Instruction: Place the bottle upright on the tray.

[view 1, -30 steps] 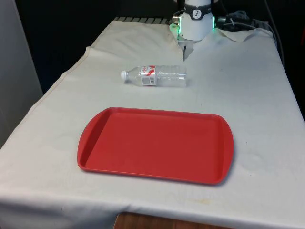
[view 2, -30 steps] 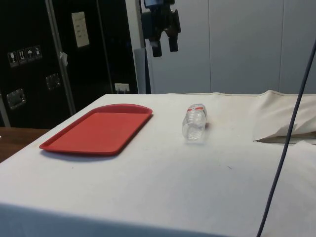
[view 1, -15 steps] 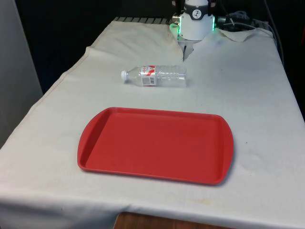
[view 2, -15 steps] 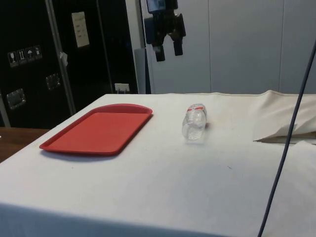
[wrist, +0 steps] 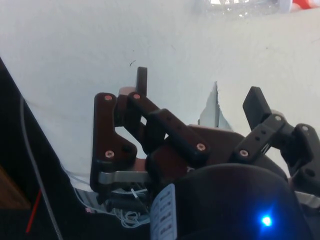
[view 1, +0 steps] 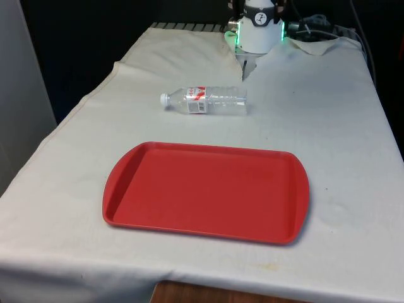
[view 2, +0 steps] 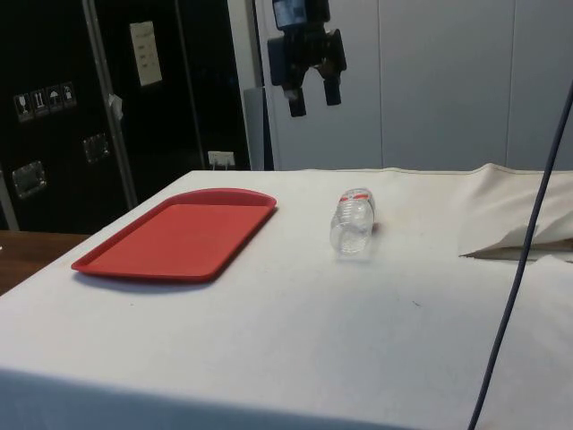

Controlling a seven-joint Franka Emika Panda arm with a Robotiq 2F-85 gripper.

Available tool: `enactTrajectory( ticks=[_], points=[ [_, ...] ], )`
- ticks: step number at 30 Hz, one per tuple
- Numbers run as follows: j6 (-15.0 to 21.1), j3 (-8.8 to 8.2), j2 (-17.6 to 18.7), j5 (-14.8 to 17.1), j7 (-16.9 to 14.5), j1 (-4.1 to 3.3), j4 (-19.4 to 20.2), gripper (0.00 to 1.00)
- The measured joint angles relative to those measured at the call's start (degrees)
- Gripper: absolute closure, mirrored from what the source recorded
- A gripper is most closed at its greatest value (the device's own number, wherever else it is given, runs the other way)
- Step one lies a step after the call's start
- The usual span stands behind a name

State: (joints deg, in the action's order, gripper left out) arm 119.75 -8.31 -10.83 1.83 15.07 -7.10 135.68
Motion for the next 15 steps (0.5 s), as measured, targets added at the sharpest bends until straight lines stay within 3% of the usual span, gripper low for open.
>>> enactTrajectory(
  ticks=[15],
  points=[
    [1.7,-0.34,-0.3,-0.2,2.2,0.69,1.4,0.00]
  ],
)
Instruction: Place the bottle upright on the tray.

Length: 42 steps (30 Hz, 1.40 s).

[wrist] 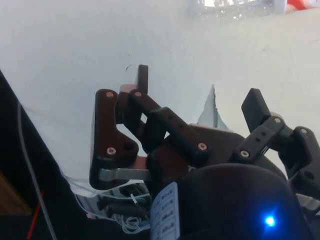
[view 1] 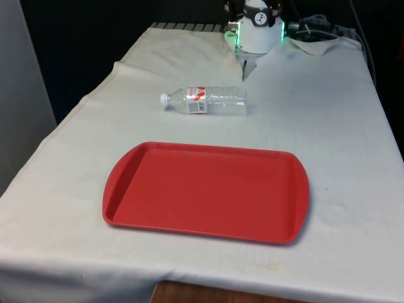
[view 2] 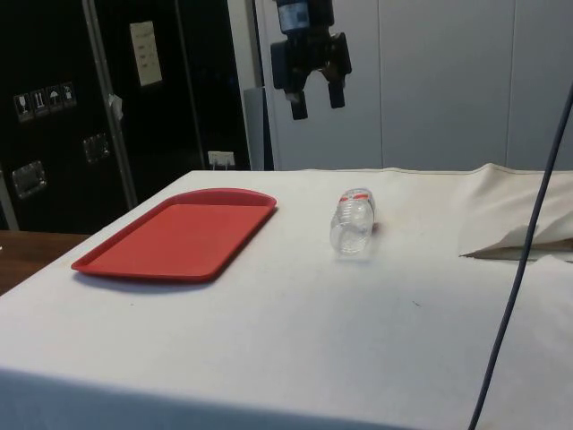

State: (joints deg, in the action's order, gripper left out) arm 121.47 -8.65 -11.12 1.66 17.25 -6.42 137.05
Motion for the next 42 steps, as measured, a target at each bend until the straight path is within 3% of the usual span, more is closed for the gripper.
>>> enactTrajectory(
  ticks=[25,39,42],
  points=[
    [3.6,-3.15,0.9,-1.7,2.2,0.86,1.3,0.00],
    [3.9,-2.98,0.4,-1.8,2.8,0.86,2.1,0.00],
    [5.6,-3.15,0.3,-2.2,3.3,0.92,3.3,0.00]
  ],
)
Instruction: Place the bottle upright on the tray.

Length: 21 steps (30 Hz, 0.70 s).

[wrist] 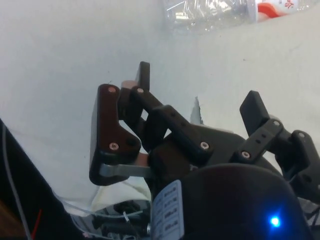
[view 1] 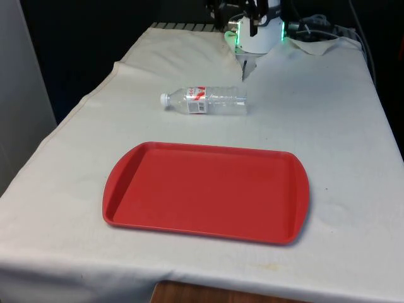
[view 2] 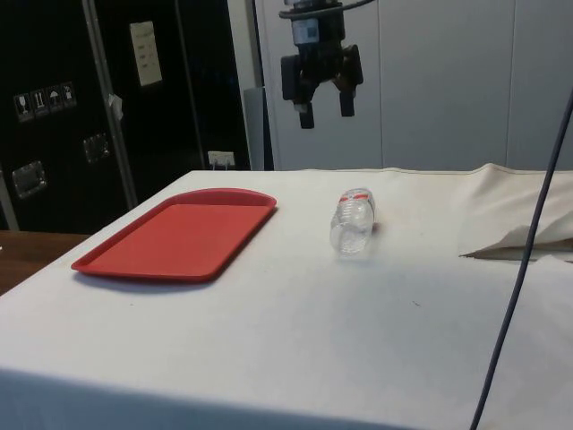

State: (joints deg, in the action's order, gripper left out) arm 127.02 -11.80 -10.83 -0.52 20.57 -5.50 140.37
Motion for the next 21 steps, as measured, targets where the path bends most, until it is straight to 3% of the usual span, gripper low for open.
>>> enactTrajectory(
  ticks=[21],
  points=[
    [6.5,-0.46,3.0,-0.9,6.2,0.34,2.6,0.00]
  ],
)
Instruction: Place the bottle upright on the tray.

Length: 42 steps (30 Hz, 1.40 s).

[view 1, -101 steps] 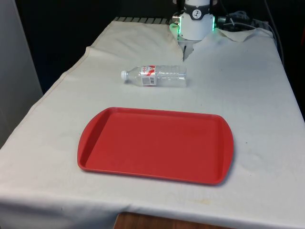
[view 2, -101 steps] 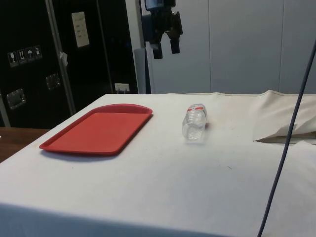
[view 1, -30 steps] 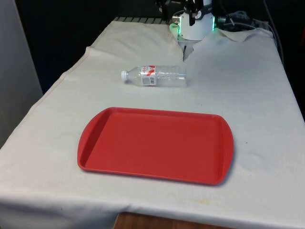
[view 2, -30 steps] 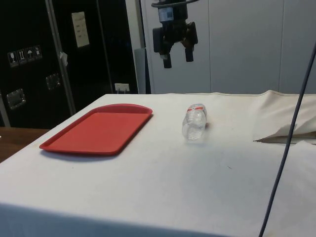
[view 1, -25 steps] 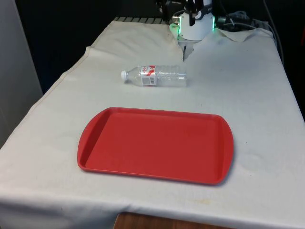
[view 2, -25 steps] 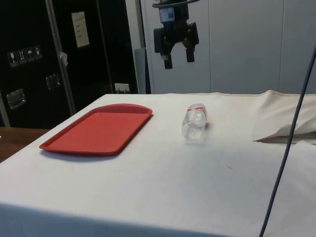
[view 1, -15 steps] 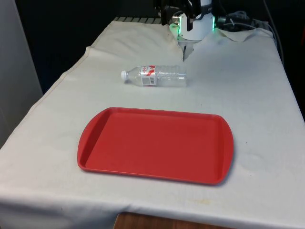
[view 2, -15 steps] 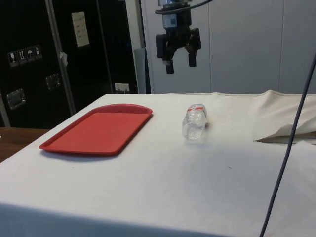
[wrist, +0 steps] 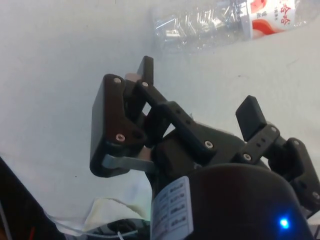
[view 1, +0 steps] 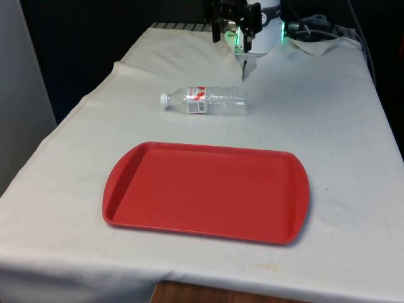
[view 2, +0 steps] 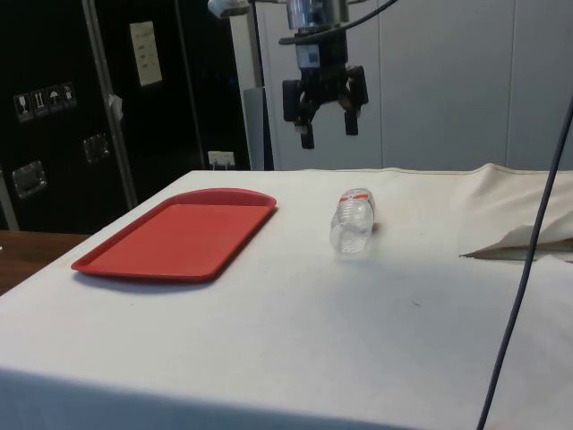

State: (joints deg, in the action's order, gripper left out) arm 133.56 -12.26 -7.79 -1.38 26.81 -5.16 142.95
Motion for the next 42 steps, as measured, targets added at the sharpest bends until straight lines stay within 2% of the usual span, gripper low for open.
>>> enactTrajectory(
  ticks=[18,39,42],
  points=[
    [3.7,-1.09,3.6,0.0,4.9,0.11,0.6,0.00],
    [5.1,-2.86,6.4,0.1,9.4,0.17,0.2,0.00],
    [5.1,-3.61,6.7,0.1,9.6,0.23,-0.3,0.00]
  ],
)
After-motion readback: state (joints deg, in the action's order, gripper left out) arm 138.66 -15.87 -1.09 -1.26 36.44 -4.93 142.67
